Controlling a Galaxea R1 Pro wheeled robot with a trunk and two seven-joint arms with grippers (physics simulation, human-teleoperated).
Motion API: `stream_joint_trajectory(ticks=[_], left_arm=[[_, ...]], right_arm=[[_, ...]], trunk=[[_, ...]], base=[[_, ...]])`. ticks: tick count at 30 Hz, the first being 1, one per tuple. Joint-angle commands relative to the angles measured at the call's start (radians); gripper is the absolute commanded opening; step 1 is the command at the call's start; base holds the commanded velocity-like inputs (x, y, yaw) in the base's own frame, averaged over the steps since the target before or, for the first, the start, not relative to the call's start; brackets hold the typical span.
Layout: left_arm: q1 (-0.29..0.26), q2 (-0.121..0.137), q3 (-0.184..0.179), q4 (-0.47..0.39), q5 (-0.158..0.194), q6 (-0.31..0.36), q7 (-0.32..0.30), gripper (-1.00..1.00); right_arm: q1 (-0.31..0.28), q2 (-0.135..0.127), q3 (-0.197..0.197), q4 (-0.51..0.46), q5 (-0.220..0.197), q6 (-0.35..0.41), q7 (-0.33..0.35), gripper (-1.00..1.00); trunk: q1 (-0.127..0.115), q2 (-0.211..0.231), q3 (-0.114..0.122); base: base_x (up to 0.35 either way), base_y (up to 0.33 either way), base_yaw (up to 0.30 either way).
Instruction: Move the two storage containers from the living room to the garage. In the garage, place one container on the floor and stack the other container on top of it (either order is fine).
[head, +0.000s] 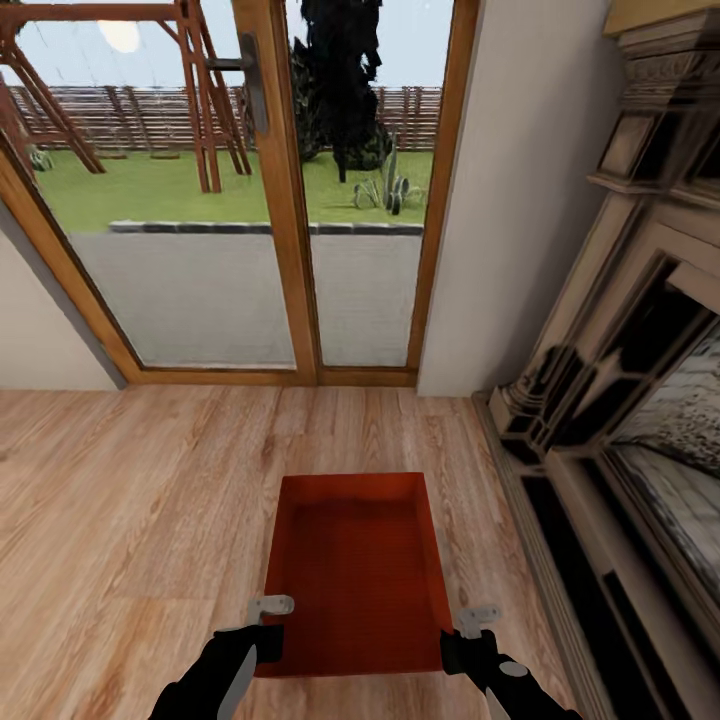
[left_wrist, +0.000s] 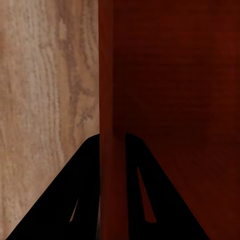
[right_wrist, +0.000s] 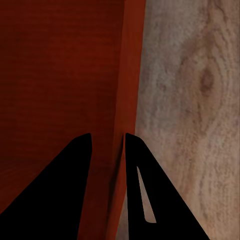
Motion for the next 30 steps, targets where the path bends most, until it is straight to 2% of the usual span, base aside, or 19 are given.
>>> stream_joint_trajectory(ticks=[1, 30], left_arm=[[-0.001, -0.001, 0.01, -0.002, -0.016, 0.006, 0.005, -1.0], [-0.001, -0.002, 0.01, -0.001, -0.015, 0.006, 0.005, -1.0]], right_arm=[[0.0, -0.001, 0.008, 0.0, -0.007, 0.0, 0.0, -1.0], [0.0, -0.001, 0.007, 0.0, -0.012, -0.001, 0.0, -1.0]], trunk=[[-0.004, 0.007, 0.004], [-0.115, 0.21, 0.142]], base=[[0.0, 0.0, 0.098], [0.0, 0.0, 0.082]])
